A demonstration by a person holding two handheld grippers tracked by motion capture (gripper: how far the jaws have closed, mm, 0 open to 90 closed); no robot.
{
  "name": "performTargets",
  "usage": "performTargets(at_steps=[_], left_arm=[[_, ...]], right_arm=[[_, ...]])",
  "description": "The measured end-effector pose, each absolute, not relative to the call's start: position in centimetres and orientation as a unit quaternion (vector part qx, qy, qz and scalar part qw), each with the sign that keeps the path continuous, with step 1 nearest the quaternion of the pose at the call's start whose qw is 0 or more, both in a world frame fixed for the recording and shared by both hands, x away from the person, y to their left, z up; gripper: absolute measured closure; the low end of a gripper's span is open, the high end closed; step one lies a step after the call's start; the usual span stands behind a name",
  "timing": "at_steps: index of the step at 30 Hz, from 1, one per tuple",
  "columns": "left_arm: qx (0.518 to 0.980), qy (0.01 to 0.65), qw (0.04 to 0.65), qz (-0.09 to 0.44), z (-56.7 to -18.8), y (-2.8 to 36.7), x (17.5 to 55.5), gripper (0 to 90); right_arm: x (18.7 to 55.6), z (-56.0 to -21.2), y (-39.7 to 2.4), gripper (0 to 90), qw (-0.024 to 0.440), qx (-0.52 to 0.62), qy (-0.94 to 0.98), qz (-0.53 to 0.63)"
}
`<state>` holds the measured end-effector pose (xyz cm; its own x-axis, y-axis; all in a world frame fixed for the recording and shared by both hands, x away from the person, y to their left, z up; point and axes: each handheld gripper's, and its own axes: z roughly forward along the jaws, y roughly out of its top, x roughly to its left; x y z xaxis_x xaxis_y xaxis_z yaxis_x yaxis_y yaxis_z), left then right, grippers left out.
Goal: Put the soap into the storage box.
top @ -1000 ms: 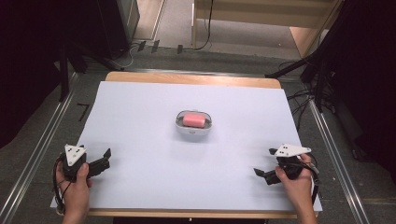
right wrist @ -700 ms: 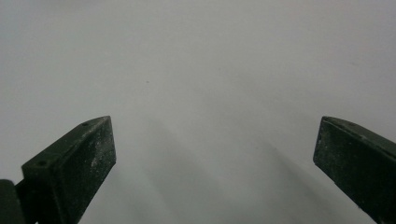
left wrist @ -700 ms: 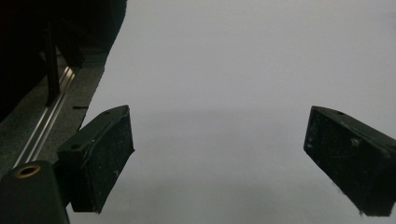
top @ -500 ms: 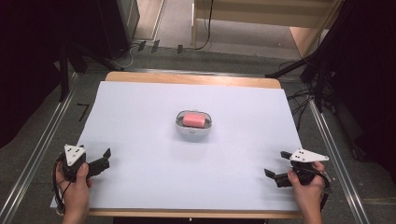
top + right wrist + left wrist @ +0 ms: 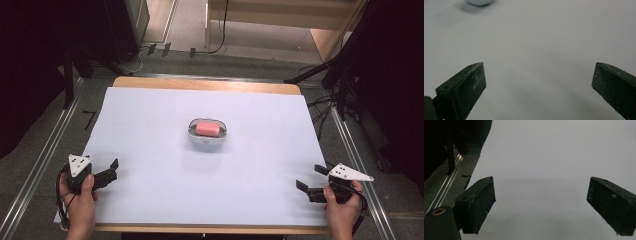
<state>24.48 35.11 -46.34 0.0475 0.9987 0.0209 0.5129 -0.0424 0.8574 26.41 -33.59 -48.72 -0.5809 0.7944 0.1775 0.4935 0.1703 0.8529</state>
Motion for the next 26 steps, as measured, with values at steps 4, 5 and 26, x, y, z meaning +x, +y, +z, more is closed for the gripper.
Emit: performTargets(at_steps=[4, 5, 26], left_arm=[[0.633, 0.597, 0.350, 0.347, -46.4, 35.1, 24.5, 8.9], [0.634, 0.596, 0.350, 0.347, -46.4, 35.1, 24.5, 8.9], [0.636, 0.597, 0.341, 0.351, -46.4, 34.9, 24.6, 8.9]], right_arm=[[26.3, -48.8, -34.2, 0.0, 0.155, 0.439, 0.729, 0.502], [26.3, -48.8, -34.3, 0.0, 0.154, 0.439, 0.727, 0.505], [26.4, -48.9, -34.4, 0.0, 0.145, 0.439, 0.726, 0.509]])
